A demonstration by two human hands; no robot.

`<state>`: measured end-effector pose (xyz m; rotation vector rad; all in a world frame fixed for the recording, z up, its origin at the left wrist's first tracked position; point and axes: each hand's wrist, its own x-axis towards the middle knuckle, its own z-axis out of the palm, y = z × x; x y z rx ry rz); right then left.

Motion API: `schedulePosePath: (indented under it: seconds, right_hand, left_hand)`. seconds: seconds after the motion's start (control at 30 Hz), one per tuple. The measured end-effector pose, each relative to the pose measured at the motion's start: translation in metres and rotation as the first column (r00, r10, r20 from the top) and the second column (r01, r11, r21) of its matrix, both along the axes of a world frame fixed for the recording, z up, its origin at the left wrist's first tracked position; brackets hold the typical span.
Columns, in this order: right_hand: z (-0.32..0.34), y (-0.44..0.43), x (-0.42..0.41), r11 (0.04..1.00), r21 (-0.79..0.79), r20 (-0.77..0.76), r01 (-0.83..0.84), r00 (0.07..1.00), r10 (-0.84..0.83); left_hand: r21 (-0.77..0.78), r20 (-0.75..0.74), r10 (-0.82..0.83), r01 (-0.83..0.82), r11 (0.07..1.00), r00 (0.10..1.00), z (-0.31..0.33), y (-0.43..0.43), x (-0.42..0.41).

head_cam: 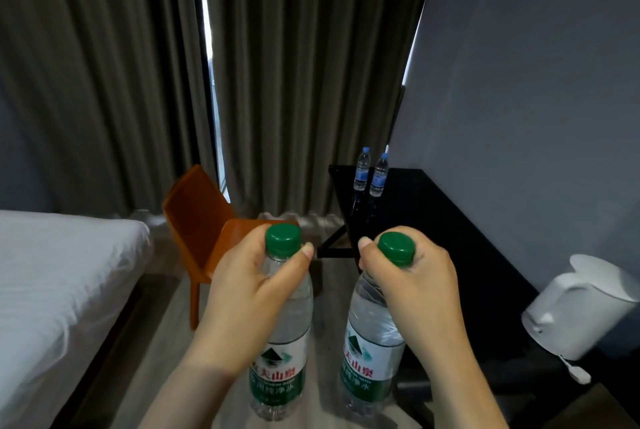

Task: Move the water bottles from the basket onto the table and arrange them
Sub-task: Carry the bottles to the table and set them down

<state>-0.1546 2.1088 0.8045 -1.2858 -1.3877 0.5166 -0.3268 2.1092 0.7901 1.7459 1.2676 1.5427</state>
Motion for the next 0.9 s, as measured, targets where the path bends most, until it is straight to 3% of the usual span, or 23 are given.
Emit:
schedulePosePath:
  seconds: [0.47,0.9]
  right_hand:
    - [-0.011,0.183,-0.037,0.987,-0.014,-0.027,0.159,0.987,-0.159]
    - [-0.041,0.321,-0.019,0.966,-0.053,-0.066,0.252,0.965,-0.255]
  left_hand:
    - [-0.065,0.188,-0.198,0.213,0.975,0.962,-0.001,0.212,-0.036]
    - [-0.101,0.094,-0.344,0.353,0.93,0.934,-0.035,0.381,-0.011]
